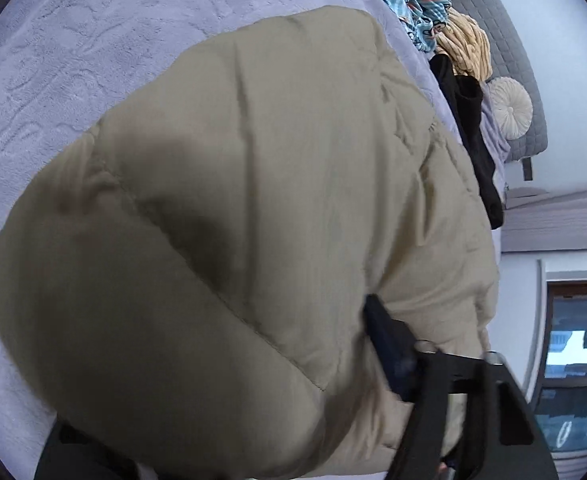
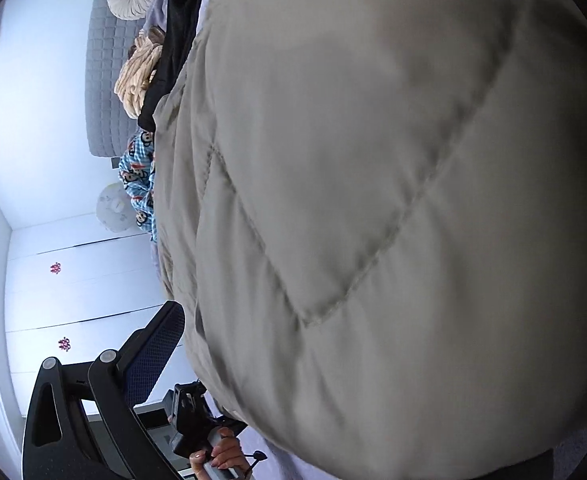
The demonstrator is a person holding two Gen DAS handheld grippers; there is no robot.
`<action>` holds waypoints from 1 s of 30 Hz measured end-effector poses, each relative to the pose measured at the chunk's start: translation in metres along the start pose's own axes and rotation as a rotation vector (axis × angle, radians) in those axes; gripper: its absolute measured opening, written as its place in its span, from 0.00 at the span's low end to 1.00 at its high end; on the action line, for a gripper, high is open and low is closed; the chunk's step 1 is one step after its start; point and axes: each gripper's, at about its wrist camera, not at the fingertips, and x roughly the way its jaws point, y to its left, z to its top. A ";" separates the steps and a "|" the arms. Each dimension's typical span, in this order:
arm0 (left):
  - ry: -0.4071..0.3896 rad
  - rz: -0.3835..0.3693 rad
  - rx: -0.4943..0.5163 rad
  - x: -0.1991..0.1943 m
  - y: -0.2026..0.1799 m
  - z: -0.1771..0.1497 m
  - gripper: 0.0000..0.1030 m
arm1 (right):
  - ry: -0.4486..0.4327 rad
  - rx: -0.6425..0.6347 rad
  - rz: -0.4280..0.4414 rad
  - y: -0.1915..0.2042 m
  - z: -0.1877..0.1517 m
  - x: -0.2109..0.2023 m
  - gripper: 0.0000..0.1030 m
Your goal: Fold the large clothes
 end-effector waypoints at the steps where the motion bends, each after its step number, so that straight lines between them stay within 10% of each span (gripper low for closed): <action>1: -0.003 -0.017 -0.008 -0.001 -0.003 0.002 0.32 | -0.006 0.011 -0.001 0.001 0.001 0.000 1.00; 2: -0.016 -0.022 0.011 -0.007 -0.007 0.002 0.29 | -0.007 0.029 -0.006 0.002 0.002 0.000 0.98; 6: -0.062 0.001 0.185 -0.035 -0.037 -0.004 0.18 | 0.005 0.101 -0.019 0.002 0.005 -0.003 0.34; 8: -0.077 -0.004 0.268 -0.050 -0.052 -0.007 0.18 | 0.005 0.070 -0.009 0.011 0.001 -0.010 0.26; 19: 0.067 -0.090 0.412 -0.111 -0.039 -0.030 0.18 | 0.035 -0.006 -0.058 0.030 -0.062 -0.069 0.23; 30: 0.183 0.097 0.315 -0.157 0.063 -0.134 0.18 | 0.136 0.095 -0.159 -0.033 -0.141 -0.123 0.35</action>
